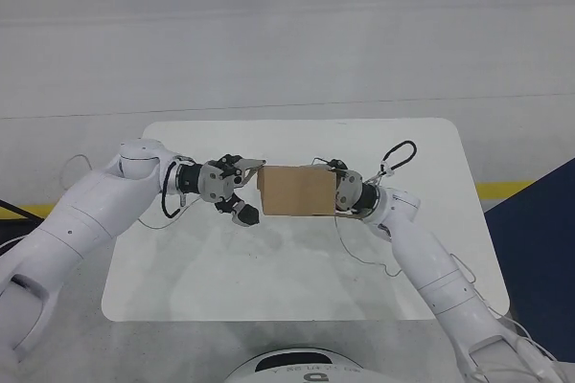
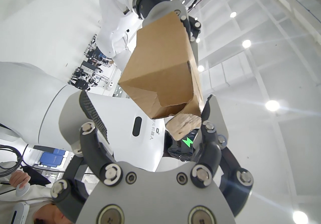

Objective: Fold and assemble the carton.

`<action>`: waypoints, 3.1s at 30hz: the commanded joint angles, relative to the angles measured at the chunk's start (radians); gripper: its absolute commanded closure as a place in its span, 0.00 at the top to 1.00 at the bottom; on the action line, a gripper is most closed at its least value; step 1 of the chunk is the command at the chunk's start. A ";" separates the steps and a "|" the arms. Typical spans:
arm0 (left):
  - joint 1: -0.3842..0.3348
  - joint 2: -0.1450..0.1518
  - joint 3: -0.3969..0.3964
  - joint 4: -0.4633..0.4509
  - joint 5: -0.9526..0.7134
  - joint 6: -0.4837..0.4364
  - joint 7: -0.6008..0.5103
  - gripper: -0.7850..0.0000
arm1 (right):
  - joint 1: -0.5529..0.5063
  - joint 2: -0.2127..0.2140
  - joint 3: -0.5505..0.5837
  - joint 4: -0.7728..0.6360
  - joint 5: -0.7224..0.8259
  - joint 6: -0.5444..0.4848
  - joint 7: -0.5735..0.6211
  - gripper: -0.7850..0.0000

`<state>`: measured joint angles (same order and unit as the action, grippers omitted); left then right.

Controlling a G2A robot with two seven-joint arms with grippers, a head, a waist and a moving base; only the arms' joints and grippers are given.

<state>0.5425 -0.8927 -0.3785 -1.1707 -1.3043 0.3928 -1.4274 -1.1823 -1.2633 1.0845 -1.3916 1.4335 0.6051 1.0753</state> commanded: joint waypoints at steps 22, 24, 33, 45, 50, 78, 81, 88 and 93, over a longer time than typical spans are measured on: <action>0.009 -0.007 0.022 -0.006 0.025 -0.042 -0.041 1.00 | -0.001 -0.008 0.018 0.027 0.042 -0.052 -0.080 0.00; 0.016 -0.005 0.003 0.010 0.011 -0.041 -0.041 1.00 | -0.004 -0.008 0.020 0.025 0.041 -0.052 -0.079 0.00; 0.061 0.004 -0.047 0.025 -0.006 -0.019 -0.019 1.00 | -0.012 -0.009 0.022 0.014 0.041 -0.046 -0.077 0.00; 0.089 -0.012 -0.065 -0.001 0.031 -0.004 -0.004 1.00 | -0.024 -0.010 0.028 -0.005 0.039 -0.043 -0.077 0.00; 0.097 -0.015 -0.060 -0.011 0.025 -0.006 -0.006 1.00 | -0.025 -0.009 0.033 -0.008 0.041 -0.041 -0.075 0.00; 0.107 -0.028 -0.084 0.006 0.060 -0.010 -0.010 1.00 | -0.022 -0.012 0.035 -0.008 0.042 -0.021 -0.062 0.00; 0.106 -0.033 -0.085 0.005 0.065 -0.007 -0.007 1.00 | -0.021 -0.013 0.030 -0.004 0.044 -0.016 -0.065 0.00; 0.097 -0.044 -0.094 0.005 0.076 0.002 0.002 1.00 | -0.013 -0.017 0.021 0.007 0.049 -0.012 -0.068 0.00; 0.097 -0.050 -0.098 0.008 0.083 0.003 0.003 1.00 | -0.011 -0.018 0.020 0.012 0.050 -0.009 -0.065 0.00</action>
<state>0.6395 -0.9419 -0.4758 -1.1638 -1.2234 0.3952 -1.4248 -1.1929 -1.2812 1.1048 -1.3810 1.4828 0.5959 1.0095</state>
